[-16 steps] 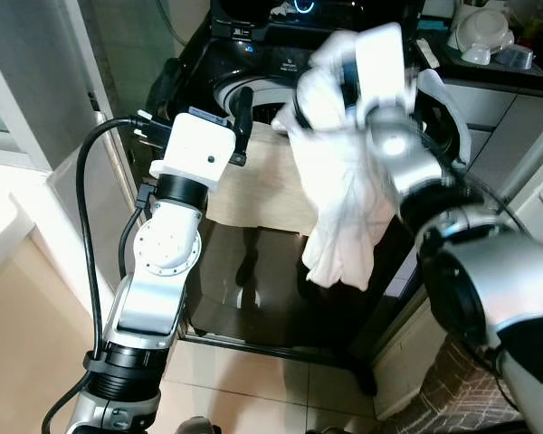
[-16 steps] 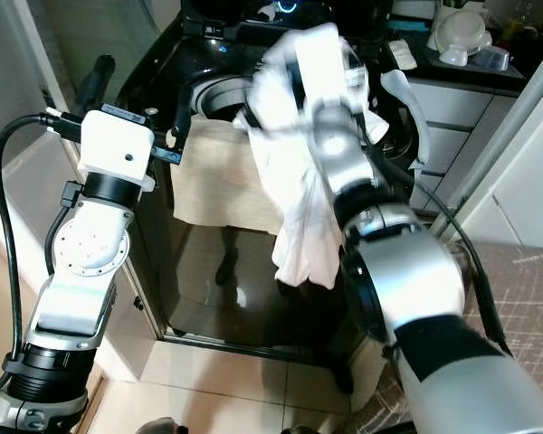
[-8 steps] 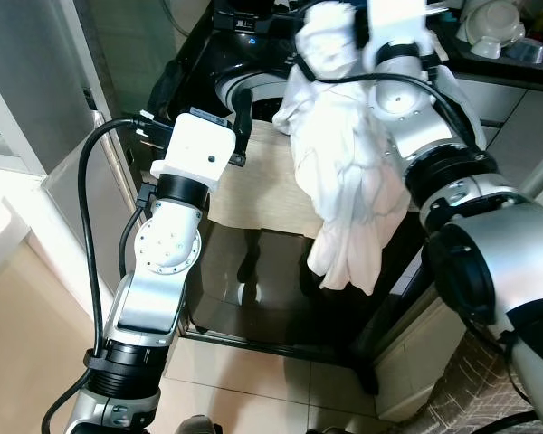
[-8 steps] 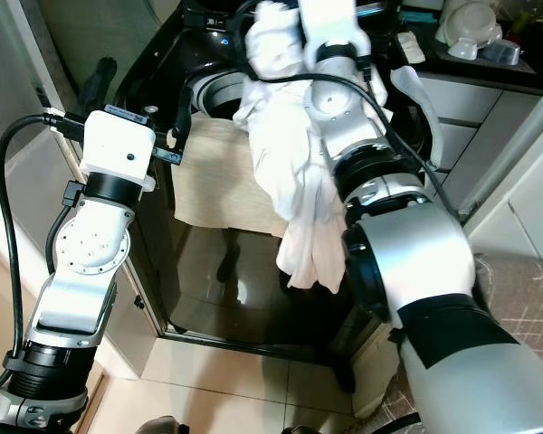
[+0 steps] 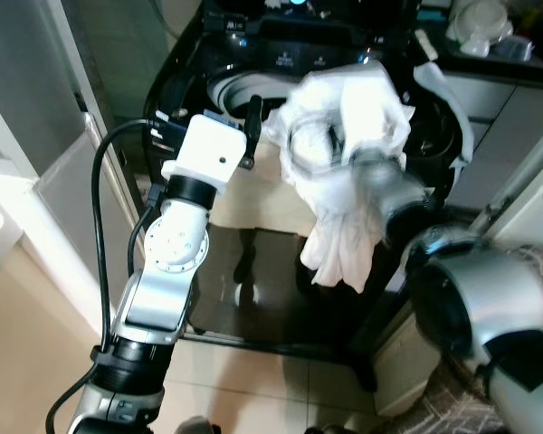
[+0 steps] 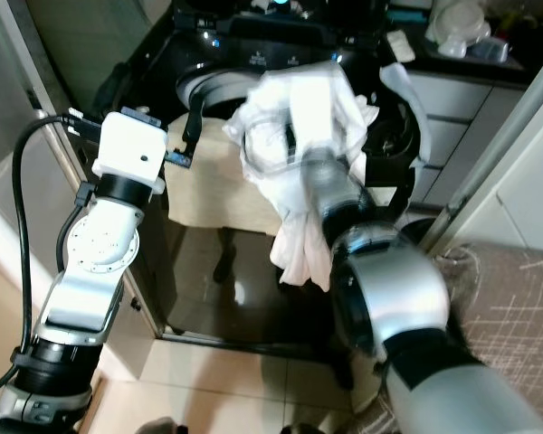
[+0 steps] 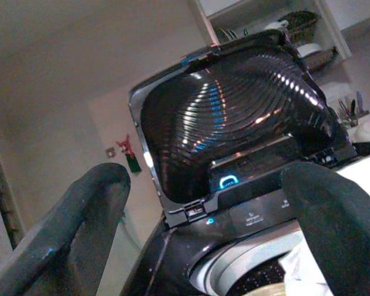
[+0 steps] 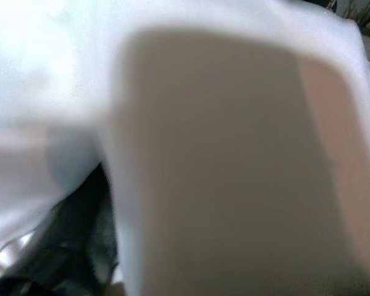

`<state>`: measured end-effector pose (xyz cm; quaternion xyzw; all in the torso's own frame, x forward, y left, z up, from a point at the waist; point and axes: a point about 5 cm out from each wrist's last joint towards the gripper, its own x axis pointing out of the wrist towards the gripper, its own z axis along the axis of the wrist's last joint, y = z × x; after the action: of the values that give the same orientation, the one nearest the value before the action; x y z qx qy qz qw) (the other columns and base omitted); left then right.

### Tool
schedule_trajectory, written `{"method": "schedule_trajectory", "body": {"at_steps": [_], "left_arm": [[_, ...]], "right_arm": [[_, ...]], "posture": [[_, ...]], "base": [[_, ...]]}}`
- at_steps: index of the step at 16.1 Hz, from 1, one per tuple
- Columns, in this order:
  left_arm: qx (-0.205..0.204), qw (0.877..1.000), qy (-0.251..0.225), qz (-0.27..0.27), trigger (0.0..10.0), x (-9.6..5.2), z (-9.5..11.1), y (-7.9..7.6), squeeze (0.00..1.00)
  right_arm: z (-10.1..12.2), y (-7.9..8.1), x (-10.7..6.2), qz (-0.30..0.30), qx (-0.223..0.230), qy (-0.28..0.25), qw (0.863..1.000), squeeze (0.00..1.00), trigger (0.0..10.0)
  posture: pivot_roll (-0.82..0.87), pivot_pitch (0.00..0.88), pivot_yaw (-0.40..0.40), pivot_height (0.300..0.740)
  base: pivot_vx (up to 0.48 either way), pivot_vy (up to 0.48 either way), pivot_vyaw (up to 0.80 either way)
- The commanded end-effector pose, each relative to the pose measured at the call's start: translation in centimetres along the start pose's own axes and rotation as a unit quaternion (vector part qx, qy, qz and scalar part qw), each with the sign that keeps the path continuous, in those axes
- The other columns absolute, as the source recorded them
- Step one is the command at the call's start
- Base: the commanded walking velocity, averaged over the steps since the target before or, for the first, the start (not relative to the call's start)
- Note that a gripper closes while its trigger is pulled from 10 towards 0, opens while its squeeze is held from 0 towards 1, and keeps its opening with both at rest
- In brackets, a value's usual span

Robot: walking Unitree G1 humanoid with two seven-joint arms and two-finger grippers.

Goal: Clothes washing

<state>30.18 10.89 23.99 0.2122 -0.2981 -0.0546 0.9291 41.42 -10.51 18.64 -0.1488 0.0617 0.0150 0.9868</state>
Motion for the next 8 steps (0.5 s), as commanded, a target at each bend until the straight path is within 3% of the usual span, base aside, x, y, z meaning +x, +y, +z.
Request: {"method": "schedule_trajectory", "body": {"at_steps": [1,2,4,5,6,7,8], "left_arm": [[0.004,1.0,0.0,-0.012,10.0,0.0,0.1,-0.3,0.0],[0.005,1.0,0.005,-0.018,10.0,0.0,-0.1,-0.5,0.0],[0.0,0.999,0.014,-0.033,10.0,-0.1,-0.3,-0.9,0.0],[-0.012,0.999,0.028,-0.042,10.0,-0.1,-0.5,-1.1,0.0],[-0.045,0.996,0.055,-0.046,10.0,-0.2,-1.0,-1.4,0.0],[-0.078,0.993,0.08,-0.04,10.0,-0.3,-1.5,-1.5,0.0],[-0.106,0.99,0.088,-0.029,10.0,-0.3,-1.6,-1.4,0.0]], "right_arm": [[0.9,0.2,0.1,0.013,0.003,-0.009,1.0,1.0,10.0],[0.3,0.5,0.0,0.017,0.015,0.002,1.0,1.0,10.0],[-1.5,0.9,-0.2,0.034,0.085,0.054,0.994,1.0,10.0],[-2.3,1.2,-0.4,0.041,0.223,0.1,0.969,1.0,10.0],[-2.6,1.2,-0.4,0.033,0.35,0.132,0.927,1.0,10.0],[-2.0,1.1,-0.3,0.031,0.377,0.126,0.917,1.0,10.0],[-0.5,0.6,0.0,0.028,0.39,0.092,0.916,1.0,10.0]], "posture": [[0.11,0.0,-0.034,0.74],[0.11,0.0,-0.034,0.74],[0.11,0.0,-0.034,0.74],[0.11,0.0,-0.033,0.74],[0.11,0.0,-0.033,0.74],[0.11,0.0,-0.033,0.74],[0.11,0.0,-0.033,0.74]], "base": [[0.0,0.0,0.0],[0.0,0.0,0.0],[0.0,0.0,0.0],[0.0,0.0,0.0],[0.0,0.0,0.0],[0.0,0.0,0.0],[0.0,0.0,0.0]]}}
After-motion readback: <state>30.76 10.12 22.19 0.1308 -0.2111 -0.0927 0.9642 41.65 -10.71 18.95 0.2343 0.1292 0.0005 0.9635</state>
